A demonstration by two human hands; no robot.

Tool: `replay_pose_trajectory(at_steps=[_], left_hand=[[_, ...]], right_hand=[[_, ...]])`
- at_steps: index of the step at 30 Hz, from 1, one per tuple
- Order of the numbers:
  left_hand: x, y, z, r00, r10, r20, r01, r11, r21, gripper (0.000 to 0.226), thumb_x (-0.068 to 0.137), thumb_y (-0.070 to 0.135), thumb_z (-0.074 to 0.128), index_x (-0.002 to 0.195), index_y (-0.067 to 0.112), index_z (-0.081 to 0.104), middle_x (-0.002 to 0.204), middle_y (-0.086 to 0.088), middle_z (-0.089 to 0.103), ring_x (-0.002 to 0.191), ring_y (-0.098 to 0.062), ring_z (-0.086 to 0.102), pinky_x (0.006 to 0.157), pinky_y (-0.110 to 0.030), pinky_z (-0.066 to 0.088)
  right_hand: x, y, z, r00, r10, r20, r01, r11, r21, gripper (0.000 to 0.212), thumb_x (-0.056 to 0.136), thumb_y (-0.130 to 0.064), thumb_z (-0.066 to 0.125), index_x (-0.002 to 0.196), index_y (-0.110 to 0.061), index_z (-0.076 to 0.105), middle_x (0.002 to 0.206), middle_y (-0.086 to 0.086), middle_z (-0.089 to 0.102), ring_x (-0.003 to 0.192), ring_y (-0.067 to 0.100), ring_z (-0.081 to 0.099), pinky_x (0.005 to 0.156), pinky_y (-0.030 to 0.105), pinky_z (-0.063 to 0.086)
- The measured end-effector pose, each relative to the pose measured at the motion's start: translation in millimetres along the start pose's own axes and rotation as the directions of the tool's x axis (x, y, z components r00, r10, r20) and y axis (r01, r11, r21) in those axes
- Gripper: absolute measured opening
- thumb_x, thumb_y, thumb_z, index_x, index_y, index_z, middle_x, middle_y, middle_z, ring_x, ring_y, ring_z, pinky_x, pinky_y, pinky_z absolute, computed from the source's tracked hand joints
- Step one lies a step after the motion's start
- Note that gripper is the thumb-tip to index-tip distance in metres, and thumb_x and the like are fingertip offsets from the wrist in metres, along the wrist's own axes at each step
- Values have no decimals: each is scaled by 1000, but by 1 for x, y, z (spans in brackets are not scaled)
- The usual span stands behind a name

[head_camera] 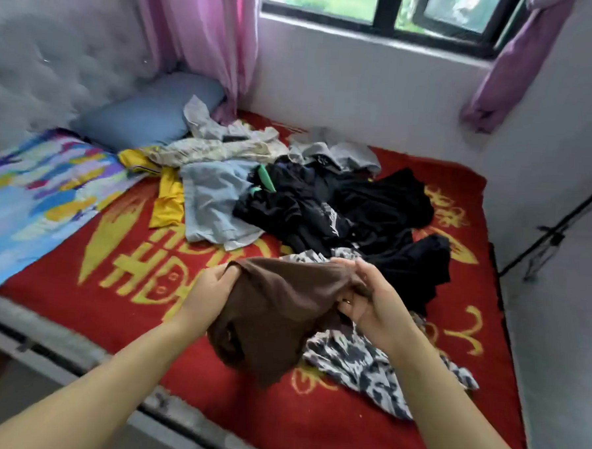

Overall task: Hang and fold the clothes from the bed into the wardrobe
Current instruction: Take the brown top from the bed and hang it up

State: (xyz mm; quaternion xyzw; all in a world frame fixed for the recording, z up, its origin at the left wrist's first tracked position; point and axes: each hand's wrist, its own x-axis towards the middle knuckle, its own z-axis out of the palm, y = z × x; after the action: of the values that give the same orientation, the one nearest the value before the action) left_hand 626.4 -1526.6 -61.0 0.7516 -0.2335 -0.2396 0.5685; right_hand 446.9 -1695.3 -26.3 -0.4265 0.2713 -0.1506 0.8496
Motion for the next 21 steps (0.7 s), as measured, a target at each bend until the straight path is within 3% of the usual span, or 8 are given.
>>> replay_pose_trajectory(at_steps=[2,4,6,8,10,13,16,21], left_hand=[[-16,5,-45,990,-68,-121,53,990,-128,33,99,9,41,75,13,63,73,-1,68,77,-18,60,69,-25,47],[-35,10,-92,969,-109,-220,57,972,-229,31,100,12,41,78,14,64,69,4,71,74,-13,65,64,-18,50],[-58,11,-142,947,-115,-300,29,961,-276,31,100,15,41,79,16,64,63,11,71,63,-3,66,52,-10,48],[-81,8,-186,930,-124,-345,28,963,-269,30,100,16,42,80,17,65,63,13,70,61,0,65,52,-11,48],[-102,2,-224,922,-151,-356,63,967,-248,31,100,17,44,79,15,66,67,8,72,71,-8,66,62,-21,51],[-135,-10,-283,920,-176,-351,120,977,-176,34,100,14,42,81,13,70,82,-4,74,88,-21,65,76,-29,51],[-161,-15,-335,925,-135,-355,117,991,-71,32,99,2,37,99,2,69,106,-17,69,103,-28,61,95,-39,45],[-191,2,-386,904,-39,-425,-32,987,-159,25,96,4,45,105,9,68,111,-16,67,104,-28,62,92,-35,47]], right_hand=[[-1,1,38,975,25,222,-11,998,-65,34,80,-15,52,110,-8,68,95,5,71,81,13,68,64,22,53],[0,9,78,941,30,336,47,975,-218,37,83,-1,56,119,-6,60,103,5,71,92,15,69,69,23,56],[5,25,129,927,-14,375,177,898,-403,23,90,-3,60,113,-9,61,95,3,72,83,11,68,67,21,54],[6,45,182,909,-68,411,285,821,-495,9,93,-7,59,97,-11,66,80,-1,71,70,6,64,65,20,49],[3,63,230,888,-131,440,361,792,-493,14,95,-16,58,87,-15,69,71,-5,68,65,4,61,64,20,47],[-9,92,301,859,-161,487,419,767,-486,19,94,-32,58,88,-24,74,82,3,66,79,16,60,76,34,45],[-25,118,367,816,-146,560,412,825,-386,22,97,-26,53,92,-29,74,91,1,71,86,16,65,79,35,51],[-50,156,441,752,-136,645,470,796,-381,25,98,-19,51,88,-27,72,94,2,70,92,20,64,85,40,48]])
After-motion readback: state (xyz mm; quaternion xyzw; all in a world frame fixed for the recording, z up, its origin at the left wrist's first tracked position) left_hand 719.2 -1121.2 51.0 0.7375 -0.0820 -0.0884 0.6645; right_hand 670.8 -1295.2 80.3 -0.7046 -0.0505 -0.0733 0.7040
